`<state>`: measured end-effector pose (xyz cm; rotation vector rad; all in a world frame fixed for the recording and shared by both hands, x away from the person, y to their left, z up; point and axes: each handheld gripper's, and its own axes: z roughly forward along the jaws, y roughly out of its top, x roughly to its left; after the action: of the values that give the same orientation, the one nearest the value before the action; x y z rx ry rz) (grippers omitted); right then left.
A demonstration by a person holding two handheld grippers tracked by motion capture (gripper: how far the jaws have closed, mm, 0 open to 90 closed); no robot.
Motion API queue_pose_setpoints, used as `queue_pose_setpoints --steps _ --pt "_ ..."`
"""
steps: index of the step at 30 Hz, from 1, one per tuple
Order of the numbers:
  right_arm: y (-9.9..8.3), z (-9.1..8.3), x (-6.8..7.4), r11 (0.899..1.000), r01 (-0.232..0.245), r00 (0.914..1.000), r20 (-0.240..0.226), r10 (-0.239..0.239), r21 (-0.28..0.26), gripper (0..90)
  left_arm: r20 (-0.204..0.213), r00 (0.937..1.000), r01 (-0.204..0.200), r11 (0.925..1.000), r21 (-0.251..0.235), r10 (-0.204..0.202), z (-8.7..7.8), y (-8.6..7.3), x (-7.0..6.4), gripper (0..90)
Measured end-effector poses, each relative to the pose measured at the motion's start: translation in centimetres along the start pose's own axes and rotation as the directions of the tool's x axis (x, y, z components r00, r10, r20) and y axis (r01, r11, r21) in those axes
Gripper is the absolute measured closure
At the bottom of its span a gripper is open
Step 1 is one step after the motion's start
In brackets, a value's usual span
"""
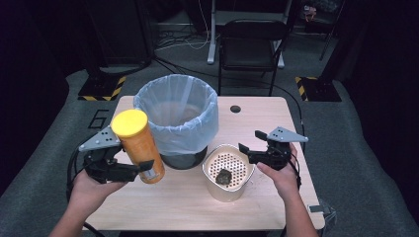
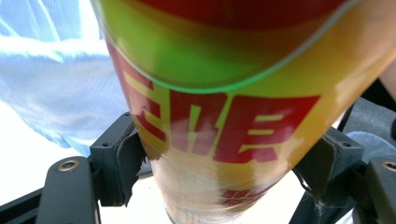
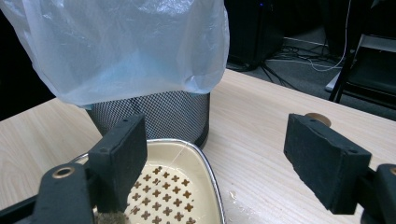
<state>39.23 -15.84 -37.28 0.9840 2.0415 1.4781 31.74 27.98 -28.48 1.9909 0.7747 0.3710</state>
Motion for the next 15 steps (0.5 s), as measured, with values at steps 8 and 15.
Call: queue_pose_setpoints --steps 8,15 --pt "0.0 -0.2 -0.2 1.000 -0.009 1.0000 0.000 0.009 -0.006 21.4 0.001 1.0000 -0.006 0.9999 -0.010 0.006 -1.3 2.2 -0.2 24.2" --pt "0.0 -0.2 -0.3 1.000 -0.008 1.0000 0.002 0.008 -0.005 21.5 0.033 0.9992 -0.021 0.9998 -0.006 0.021 -2.3 4.8 -0.2 24.2"
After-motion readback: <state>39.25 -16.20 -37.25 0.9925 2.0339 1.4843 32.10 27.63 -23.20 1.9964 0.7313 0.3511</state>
